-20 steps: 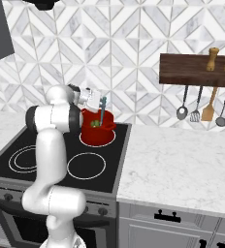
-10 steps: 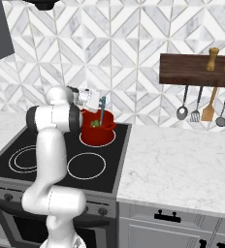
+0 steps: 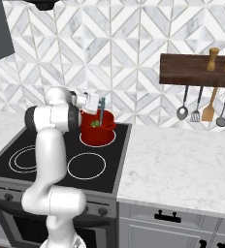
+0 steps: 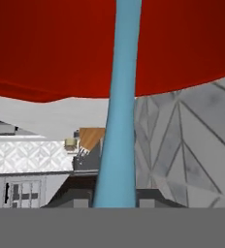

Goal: Put the lime and lemon wedge in the pot. Retrieve the spatula and lightly stir the vegetables in the pot.

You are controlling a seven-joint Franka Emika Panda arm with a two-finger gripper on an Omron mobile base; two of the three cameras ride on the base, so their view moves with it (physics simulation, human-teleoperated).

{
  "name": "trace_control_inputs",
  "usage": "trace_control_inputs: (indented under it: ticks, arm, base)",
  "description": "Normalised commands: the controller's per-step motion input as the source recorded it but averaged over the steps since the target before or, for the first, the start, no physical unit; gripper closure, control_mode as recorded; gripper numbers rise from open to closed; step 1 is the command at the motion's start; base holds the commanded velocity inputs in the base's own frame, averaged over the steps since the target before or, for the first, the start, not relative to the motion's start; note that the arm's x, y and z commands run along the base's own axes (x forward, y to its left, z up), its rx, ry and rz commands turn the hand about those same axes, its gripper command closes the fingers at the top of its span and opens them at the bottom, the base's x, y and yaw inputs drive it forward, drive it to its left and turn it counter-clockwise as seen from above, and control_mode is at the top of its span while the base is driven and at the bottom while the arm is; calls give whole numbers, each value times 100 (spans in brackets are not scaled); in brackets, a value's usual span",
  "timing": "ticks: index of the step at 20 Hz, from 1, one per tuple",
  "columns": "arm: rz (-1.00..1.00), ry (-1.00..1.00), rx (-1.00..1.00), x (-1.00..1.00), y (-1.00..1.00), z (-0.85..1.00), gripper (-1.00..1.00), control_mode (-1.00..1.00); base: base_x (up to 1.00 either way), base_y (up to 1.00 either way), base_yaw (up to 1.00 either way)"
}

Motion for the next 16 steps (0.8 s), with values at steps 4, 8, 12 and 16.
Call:
trace_control_inputs:
  ticks: [4, 8, 12, 16]
  arm:
    - [0, 9, -13, -22, -41, -15, 100, -100]
    - [0, 16, -15, -3, -41, -1, 100, -100]
    - [0, 12, -15, 0, -20, 0, 100, -100]
    - [0, 1, -2, 8, 6, 0, 100, -100]
  base:
    - [0, 0, 0]
    - [0, 0, 0]
    - [0, 0, 0]
    - [0, 0, 0]
